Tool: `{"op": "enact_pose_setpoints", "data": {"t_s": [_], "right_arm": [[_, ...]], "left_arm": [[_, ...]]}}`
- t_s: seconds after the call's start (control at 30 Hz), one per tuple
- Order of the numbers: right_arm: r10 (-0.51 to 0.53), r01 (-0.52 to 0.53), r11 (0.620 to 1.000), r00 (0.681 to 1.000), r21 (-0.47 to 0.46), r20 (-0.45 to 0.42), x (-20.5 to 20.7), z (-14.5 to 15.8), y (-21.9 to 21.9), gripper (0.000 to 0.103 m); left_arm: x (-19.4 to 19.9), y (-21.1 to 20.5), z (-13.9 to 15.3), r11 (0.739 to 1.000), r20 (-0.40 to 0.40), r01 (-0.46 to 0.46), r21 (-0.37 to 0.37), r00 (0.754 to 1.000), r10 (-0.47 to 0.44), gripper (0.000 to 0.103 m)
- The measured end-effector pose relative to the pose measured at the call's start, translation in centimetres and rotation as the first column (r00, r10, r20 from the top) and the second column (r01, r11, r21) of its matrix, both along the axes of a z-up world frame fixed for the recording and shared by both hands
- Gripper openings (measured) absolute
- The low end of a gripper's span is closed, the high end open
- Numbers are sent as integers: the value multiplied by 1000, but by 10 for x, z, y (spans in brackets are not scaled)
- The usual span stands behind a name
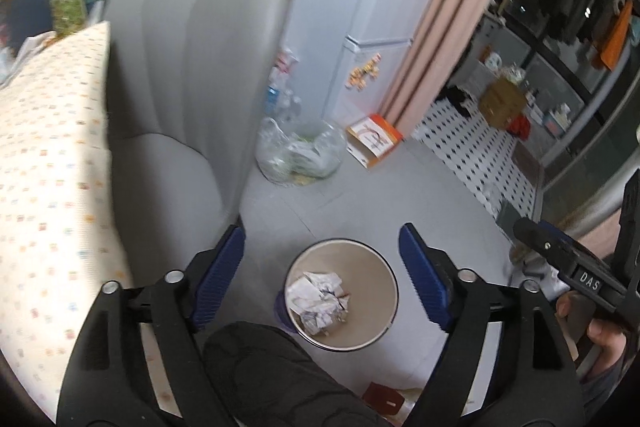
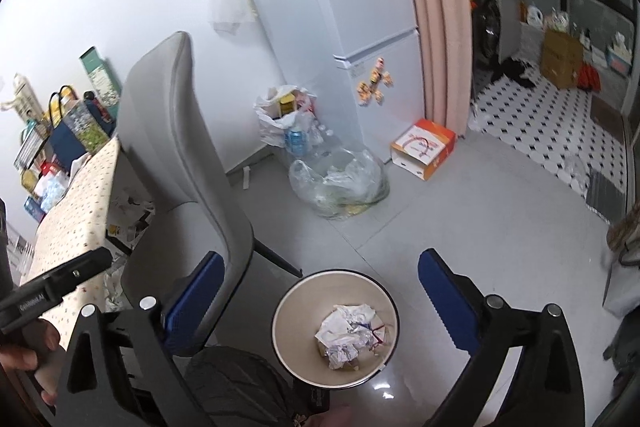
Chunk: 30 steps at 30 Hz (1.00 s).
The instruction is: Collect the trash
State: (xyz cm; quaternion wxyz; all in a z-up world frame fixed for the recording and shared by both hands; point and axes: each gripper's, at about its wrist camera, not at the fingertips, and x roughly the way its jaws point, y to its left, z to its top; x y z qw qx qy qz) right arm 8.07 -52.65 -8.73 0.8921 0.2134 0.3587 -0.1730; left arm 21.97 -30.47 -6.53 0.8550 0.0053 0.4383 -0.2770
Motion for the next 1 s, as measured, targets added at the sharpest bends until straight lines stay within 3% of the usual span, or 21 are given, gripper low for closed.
{"op": "enact_pose_setpoints", "data": {"t_s": [0.3,0.67,1.0], "right_arm": [[-32,32,994,999,-104,-6,10,55,50,95],[14,-9,978,1000,-207,23,9,109,119,95],[170,-153,965,983,-213,66,-1,138,183,95]], "left_arm": [[-12,71,52,991,109,-129,-46,985,134,96],[-42,147,102,958,186,-277,-81,940,287,97],[-75,203,122,922,204,-382,-66,899,387,97]]}}
